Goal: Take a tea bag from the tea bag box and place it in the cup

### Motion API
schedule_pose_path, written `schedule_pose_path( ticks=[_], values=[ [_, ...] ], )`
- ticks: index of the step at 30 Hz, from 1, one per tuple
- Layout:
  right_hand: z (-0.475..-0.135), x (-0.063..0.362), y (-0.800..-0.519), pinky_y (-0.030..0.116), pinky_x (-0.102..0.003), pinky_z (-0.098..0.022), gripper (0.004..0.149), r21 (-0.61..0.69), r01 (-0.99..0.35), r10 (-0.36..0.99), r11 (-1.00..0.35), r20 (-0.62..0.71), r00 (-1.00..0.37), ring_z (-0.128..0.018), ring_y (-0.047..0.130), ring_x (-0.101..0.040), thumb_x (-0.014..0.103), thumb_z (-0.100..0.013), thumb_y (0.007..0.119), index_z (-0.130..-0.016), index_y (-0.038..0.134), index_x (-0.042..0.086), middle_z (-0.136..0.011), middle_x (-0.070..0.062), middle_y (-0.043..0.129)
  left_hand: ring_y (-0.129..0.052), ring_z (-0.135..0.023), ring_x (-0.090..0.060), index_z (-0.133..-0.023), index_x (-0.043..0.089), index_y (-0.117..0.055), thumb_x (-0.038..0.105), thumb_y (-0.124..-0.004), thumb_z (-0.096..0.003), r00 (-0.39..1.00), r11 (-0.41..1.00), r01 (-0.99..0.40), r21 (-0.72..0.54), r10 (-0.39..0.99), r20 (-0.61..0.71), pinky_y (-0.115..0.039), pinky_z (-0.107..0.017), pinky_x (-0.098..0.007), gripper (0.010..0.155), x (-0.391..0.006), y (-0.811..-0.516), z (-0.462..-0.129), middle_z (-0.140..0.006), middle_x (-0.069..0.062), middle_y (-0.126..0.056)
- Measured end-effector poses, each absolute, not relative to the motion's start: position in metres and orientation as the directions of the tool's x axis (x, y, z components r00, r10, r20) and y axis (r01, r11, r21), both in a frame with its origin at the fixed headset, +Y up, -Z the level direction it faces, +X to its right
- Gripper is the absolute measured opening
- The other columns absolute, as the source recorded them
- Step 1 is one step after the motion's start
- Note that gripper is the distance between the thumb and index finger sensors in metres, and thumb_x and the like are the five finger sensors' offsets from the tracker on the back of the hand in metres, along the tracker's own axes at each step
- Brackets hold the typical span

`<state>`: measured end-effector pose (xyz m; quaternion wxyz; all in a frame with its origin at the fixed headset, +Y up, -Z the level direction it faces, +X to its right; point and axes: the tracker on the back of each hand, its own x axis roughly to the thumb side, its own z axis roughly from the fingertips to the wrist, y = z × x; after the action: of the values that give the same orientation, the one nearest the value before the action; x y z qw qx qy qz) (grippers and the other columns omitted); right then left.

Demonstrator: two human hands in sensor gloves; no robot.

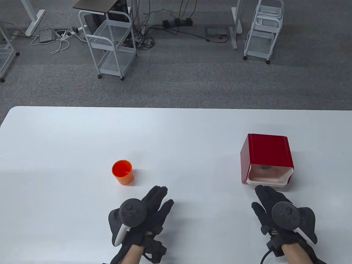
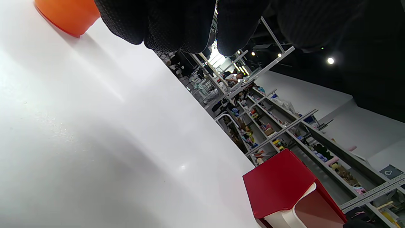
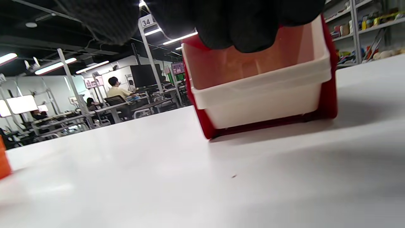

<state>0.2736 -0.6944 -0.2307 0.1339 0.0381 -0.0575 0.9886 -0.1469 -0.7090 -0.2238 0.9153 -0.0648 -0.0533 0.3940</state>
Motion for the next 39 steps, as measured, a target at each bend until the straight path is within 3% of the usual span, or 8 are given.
schedule_pose_path(
  ticks=[8, 17, 25, 39],
  values=[
    [-0.273, 0.28, -0.703, 0.056, -0.061, -0.068, 0.06, -0.039, -0.094, 0.094, -0.995, 0.018, -0.995, -0.087, 0.069, -0.049, 0.044, -0.048, 0.075, -0.1, 0.06, 0.019, -0.106, -0.02, 0.062, -0.066, -0.108, -0.034, -0.11, 0.031, -0.064, 0.062, -0.063, -0.0502, 0.685, 0.683, -0.713, -0.159, 0.727, 0.048, -0.062, -0.077, -0.048, 0.067, -0.148, -0.709, -0.224, -0.123, -0.008, -0.059],
    [-0.305, 0.276, -0.724, 0.054, -0.06, -0.07, 0.059, 0.057, -0.034, 0.033, -0.998, -0.021, -0.999, -0.089, 0.067, -0.049, 0.042, -0.048, 0.076, -0.1, 0.06, 0.02, -0.107, -0.019, 0.061, -0.066, -0.108, -0.034, -0.109, 0.031, -0.065, 0.062, -0.063, -0.0502, 0.687, 0.683, -0.714, -0.157, 0.726, 0.036, -0.062, -0.077, -0.048, 0.067, -0.15, -0.71, -0.225, -0.123, -0.007, -0.06],
    [-0.315, 0.273, -0.731, 0.057, -0.057, -0.07, 0.049, 0.075, 0.004, -0.006, -0.997, -0.028, -1.0, -0.086, 0.072, -0.045, 0.035, -0.048, 0.075, -0.095, 0.069, 0.021, -0.102, -0.016, 0.07, -0.066, -0.108, -0.034, -0.109, 0.032, -0.066, 0.062, -0.063, -0.0502, 0.693, 0.687, -0.708, -0.162, 0.721, 0.03, -0.062, -0.078, -0.047, 0.066, -0.15, -0.709, -0.225, -0.123, -0.007, -0.06],
    [-0.305, 0.275, -0.731, 0.059, -0.057, -0.069, 0.049, 0.09, 0.016, -0.016, -0.996, 0.005, -1.0, -0.085, 0.075, -0.043, 0.035, -0.048, 0.075, -0.095, 0.07, 0.022, -0.099, -0.014, 0.074, -0.067, -0.108, -0.034, -0.109, 0.032, -0.066, 0.062, -0.063, -0.0503, 0.687, 0.683, -0.712, -0.163, 0.725, 0.041, -0.062, -0.077, -0.048, 0.066, -0.15, -0.709, -0.225, -0.122, -0.008, -0.06]
  ],
)
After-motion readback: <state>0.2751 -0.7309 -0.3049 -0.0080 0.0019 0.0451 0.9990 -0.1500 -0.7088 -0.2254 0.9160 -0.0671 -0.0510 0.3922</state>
